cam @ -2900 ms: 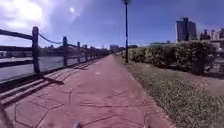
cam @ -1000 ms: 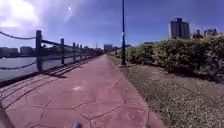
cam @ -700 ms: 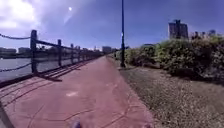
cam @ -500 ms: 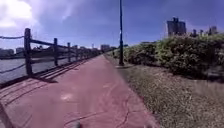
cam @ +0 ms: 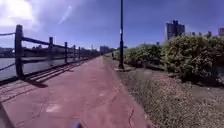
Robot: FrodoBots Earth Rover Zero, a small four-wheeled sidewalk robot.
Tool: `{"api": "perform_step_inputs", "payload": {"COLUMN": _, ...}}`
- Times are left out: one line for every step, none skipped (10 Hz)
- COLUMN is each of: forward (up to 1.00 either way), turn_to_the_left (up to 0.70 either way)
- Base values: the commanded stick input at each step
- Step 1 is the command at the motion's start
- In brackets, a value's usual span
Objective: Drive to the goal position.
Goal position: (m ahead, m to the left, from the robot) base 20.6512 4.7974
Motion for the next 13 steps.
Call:
{"api": "perform_step_inputs", "payload": {"forward": 0.7, "turn_to_the_left": 0.0}}
{"api": "perform_step_inputs", "payload": {"forward": 0.7, "turn_to_the_left": 0.0}}
{"api": "perform_step_inputs", "payload": {"forward": 0.7, "turn_to_the_left": 0.0}}
{"api": "perform_step_inputs", "payload": {"forward": 0.7, "turn_to_the_left": 0.0}}
{"api": "perform_step_inputs", "payload": {"forward": 0.7, "turn_to_the_left": 0.25}}
{"api": "perform_step_inputs", "payload": {"forward": 0.7, "turn_to_the_left": 0.35}}
{"api": "perform_step_inputs", "payload": {"forward": 0.7, "turn_to_the_left": 0.35}}
{"api": "perform_step_inputs", "payload": {"forward": 0.7, "turn_to_the_left": 0.35}}
{"api": "perform_step_inputs", "payload": {"forward": 0.7, "turn_to_the_left": 0.35}}
{"api": "perform_step_inputs", "payload": {"forward": 0.7, "turn_to_the_left": 0.35}}
{"api": "perform_step_inputs", "payload": {"forward": 0.7, "turn_to_the_left": 0.3}}
{"api": "perform_step_inputs", "payload": {"forward": 0.7, "turn_to_the_left": 0.14}}
{"api": "perform_step_inputs", "payload": {"forward": 0.7, "turn_to_the_left": 0.0}}
